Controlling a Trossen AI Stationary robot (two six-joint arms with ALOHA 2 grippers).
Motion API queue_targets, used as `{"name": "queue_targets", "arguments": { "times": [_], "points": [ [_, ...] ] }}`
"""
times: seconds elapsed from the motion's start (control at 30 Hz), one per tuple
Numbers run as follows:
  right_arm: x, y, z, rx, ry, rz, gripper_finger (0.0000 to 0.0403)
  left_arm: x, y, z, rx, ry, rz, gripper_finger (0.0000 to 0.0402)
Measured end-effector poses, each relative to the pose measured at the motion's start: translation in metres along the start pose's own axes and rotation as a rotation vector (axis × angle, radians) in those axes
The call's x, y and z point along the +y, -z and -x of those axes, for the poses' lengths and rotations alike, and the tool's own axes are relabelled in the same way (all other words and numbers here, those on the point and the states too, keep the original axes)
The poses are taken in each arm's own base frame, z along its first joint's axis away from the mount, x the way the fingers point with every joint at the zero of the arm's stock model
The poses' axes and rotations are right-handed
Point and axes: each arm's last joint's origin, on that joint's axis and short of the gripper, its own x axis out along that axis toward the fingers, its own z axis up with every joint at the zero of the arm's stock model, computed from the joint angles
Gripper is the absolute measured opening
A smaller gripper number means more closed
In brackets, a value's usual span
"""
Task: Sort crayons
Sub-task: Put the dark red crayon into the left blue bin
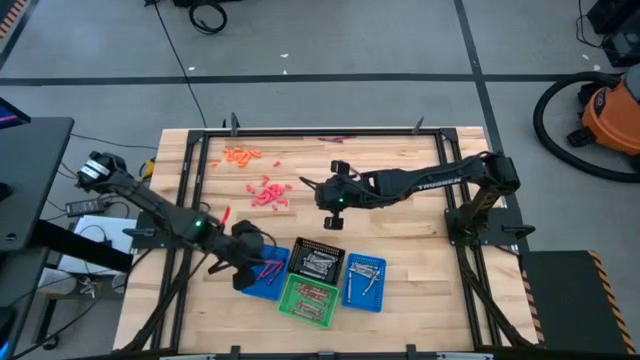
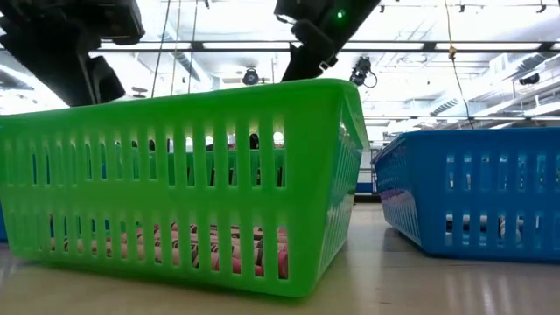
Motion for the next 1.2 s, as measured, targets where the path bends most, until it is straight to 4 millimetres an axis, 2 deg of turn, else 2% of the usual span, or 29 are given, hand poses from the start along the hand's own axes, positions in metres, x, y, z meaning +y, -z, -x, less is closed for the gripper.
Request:
{"name": "queue_targets", "arguments": {
  "times": [0.13, 0.37, 0.67, 1.0, 1.2],
  "points": [
    [0.004, 0.007, -0.008, -0.031, 0.005, -0.005, 0.0083, -0.004, 0.004, 0.002, -0.030, -0.035, 0.106, 0.0039],
    [0.003, 0.010, -0.010, -0.027, 0.061, 0.009, 0.0083, -0.008, 0.013, 0.003, -0.045, -0.077, 0.352, 0.0039],
    [0.002, 0.010, -0.011, -0.028, 0.062, 0.013, 0.0083, -0.013, 0.020, -0.015, -0.042, -0.146, 0.552, 0.0039],
    [0.000, 0.023, -0.019, 0.006, 0.056, 0.024, 0.0083, -0.011, 0.017, -0.019, -0.072, -0.167, 0.570, 0.0039],
    [-0.001, 0.023, -0.020, 0.001, 0.058, 0.019, 0.0083, -0.010, 0.017, -0.019, -0.071, -0.170, 0.567, 0.0042]
  ]
}}
